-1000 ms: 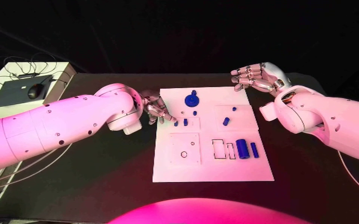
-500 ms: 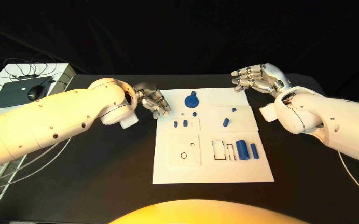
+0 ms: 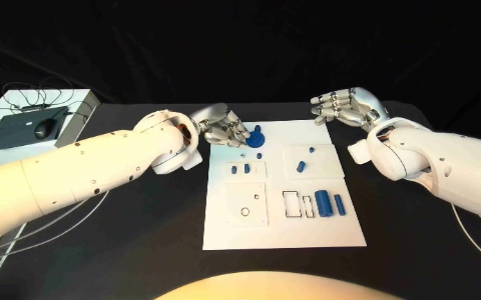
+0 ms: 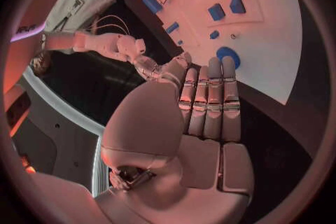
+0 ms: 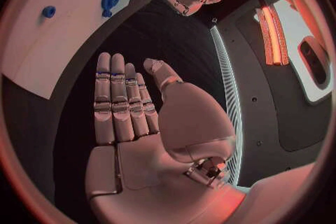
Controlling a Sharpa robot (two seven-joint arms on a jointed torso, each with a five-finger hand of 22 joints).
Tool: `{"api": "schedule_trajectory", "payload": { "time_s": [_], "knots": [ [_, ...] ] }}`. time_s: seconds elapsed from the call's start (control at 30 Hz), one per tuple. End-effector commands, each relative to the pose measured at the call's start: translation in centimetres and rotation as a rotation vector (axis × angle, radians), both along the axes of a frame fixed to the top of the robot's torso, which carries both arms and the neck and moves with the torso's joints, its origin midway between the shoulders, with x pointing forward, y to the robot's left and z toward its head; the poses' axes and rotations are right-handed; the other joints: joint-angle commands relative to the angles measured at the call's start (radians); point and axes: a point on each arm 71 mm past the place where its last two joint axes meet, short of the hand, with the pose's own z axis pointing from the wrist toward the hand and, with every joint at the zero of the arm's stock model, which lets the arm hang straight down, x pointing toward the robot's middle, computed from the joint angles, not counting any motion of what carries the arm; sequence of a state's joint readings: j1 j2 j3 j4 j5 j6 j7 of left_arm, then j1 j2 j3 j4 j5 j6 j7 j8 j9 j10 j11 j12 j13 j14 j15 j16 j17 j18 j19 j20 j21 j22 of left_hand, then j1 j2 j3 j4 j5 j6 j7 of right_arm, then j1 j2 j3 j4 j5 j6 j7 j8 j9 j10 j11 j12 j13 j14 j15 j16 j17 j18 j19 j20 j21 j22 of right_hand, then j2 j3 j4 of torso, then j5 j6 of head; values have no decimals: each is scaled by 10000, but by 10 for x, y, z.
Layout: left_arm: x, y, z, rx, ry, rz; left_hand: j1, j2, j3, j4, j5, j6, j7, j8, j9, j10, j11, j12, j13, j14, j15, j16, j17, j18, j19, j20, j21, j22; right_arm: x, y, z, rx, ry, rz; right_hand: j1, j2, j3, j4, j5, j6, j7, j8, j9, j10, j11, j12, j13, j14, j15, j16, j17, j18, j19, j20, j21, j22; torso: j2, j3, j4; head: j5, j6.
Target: Assemble the parts on the task board
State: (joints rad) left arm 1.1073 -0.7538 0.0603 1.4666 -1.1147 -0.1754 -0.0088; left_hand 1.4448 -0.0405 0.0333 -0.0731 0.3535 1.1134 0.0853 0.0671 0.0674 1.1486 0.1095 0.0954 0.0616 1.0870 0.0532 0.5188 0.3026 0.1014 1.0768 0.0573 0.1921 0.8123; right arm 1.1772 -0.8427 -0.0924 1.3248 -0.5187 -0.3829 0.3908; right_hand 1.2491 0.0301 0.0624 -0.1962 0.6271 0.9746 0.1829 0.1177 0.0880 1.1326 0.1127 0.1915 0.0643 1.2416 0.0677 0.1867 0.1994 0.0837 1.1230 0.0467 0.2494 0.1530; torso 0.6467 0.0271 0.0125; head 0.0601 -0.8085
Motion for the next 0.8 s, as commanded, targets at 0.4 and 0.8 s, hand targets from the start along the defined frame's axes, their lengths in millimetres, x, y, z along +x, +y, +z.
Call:
{"api": "schedule_trajectory", "payload": {
  "time_s": [0.4, 0.8],
  "knots": [
    [1, -49, -17, 2581, -2578, -2066, 87, -300, 107, 74, -63, -158, -176, -31, -7, -462, -74, -42, -12, -188, -179, 2014, 973, 310, 373, -284, 1832, 2257, 1, 4, 1, 146, -126, 90, 76, 14, -46, 0, -19, 19, 39, -48, -16, 60, -23, -46, -16, 64, -46, -68, -12, -125, -92, -7, 43, 33, 8, -1, -7, -40, 81],
    [8, -69, -26, 3383, -3052, -2262, -21, -447, 576, 60, -59, -108, -233, -40, -10, -384, -56, 48, -2, -382, -211, 3932, 1640, 537, 374, -268, 2981, 3858, 1, 6, 1, 169, -108, 148, 60, 31, -67, 15, 12, 22, 38, -53, -21, 63, -24, -52, -16, 74, -48, -65, -14, -125, -123, -7, 90, 77, 2, 3, -4, -68, 91]
  ]
}}
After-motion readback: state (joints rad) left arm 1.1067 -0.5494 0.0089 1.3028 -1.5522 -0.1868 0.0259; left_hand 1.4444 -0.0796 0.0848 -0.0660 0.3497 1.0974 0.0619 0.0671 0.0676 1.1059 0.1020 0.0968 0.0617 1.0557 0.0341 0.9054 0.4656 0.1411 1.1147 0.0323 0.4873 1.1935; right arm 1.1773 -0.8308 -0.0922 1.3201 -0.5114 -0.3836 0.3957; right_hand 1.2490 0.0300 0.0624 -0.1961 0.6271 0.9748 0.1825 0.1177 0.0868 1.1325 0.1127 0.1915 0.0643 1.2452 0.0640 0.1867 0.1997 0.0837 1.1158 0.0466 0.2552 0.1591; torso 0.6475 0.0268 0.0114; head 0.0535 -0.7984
